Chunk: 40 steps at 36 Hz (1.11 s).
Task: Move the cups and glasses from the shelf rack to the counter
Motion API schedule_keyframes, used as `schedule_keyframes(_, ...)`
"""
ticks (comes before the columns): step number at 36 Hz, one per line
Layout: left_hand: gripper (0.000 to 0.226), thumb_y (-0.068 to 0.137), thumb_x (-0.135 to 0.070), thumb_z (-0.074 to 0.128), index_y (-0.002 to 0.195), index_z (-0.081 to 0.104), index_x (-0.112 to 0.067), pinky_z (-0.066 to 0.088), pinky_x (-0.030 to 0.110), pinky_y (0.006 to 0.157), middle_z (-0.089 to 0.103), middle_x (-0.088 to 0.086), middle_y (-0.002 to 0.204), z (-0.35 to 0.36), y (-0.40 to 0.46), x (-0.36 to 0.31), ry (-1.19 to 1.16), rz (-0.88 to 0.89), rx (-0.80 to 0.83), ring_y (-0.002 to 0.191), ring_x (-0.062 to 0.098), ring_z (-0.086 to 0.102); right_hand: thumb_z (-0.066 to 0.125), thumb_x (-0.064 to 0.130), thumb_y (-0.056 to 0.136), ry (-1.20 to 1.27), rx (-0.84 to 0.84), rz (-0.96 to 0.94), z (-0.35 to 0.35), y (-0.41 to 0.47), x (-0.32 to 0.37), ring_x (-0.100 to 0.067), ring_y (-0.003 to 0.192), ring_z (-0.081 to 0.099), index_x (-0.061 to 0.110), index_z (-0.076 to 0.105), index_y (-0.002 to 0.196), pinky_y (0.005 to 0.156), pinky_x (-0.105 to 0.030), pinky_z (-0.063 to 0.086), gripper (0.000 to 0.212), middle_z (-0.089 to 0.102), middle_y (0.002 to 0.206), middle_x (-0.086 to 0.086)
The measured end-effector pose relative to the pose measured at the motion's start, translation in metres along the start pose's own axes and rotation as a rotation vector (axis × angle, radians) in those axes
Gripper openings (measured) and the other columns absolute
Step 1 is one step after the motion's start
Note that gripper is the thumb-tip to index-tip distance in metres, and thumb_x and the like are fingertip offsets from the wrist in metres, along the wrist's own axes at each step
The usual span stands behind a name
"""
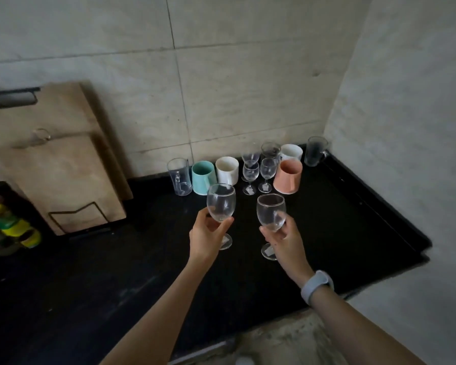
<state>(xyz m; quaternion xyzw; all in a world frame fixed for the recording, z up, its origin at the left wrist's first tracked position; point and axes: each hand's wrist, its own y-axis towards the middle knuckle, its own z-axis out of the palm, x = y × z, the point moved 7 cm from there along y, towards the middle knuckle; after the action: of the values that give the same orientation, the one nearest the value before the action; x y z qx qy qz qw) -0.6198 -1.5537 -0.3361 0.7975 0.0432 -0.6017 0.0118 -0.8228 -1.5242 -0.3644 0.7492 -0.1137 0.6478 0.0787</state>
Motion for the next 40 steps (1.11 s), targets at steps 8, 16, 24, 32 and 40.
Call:
schedule_keyframes(8,0.037,0.075,-0.034,0.073,0.106,0.054,-0.027,0.050,0.022,0.078,0.065,-0.013,0.089,0.045,0.089,0.065,0.035,-0.143,-0.038,0.087,0.001,0.063,0.071,0.023,0.078,-0.061,0.111,0.061,0.034,0.106,-0.056,0.015,0.087,0.060,0.030,0.045,0.116,0.068,-0.002,0.045,0.047,0.061,0.097,0.017)
schedule_keyframes(16,0.039,0.072,-0.037,0.075,0.103,0.053,-0.031,0.049,0.011,0.064,0.068,-0.012,0.081,0.059,0.151,0.112,0.083,-0.171,-0.114,0.077,-0.004,0.065,0.070,0.024,0.078,-0.124,0.173,0.025,0.069,0.174,-0.089,0.002,0.085,0.058,0.025,0.043,0.120,0.069,-0.002,0.043,0.050,0.058,0.101,0.012)
schedule_keyframes(24,0.044,0.071,-0.036,0.076,0.105,0.050,-0.028,0.049,0.009,0.062,0.066,-0.012,0.085,0.061,0.185,0.140,0.086,-0.159,-0.167,0.078,-0.004,0.064,0.071,0.020,0.078,-0.121,0.134,0.004,0.092,0.213,-0.105,0.002,0.066,0.057,0.025,0.043,0.113,0.061,-0.005,0.046,0.045,0.057,0.078,0.013)
schedule_keyframes(32,0.041,0.071,-0.024,0.078,0.101,0.050,-0.033,0.043,-0.001,0.068,0.062,-0.017,0.090,0.066,0.202,0.142,0.023,-0.114,-0.198,0.085,-0.012,0.058,0.071,0.020,0.079,-0.132,0.133,-0.005,0.107,0.229,-0.110,-0.006,0.088,0.060,0.019,0.041,0.125,0.071,-0.013,0.048,0.055,0.056,0.110,0.007)
schedule_keyframes(40,0.044,0.073,-0.023,0.076,0.110,0.053,-0.023,0.043,-0.001,0.069,0.062,-0.015,0.089,0.070,0.212,0.150,0.008,-0.114,-0.235,0.086,-0.003,0.059,0.071,0.018,0.078,-0.119,0.071,-0.009,0.111,0.241,-0.112,0.001,0.085,0.058,0.018,0.042,0.124,0.071,-0.002,0.044,0.055,0.057,0.120,-0.005)
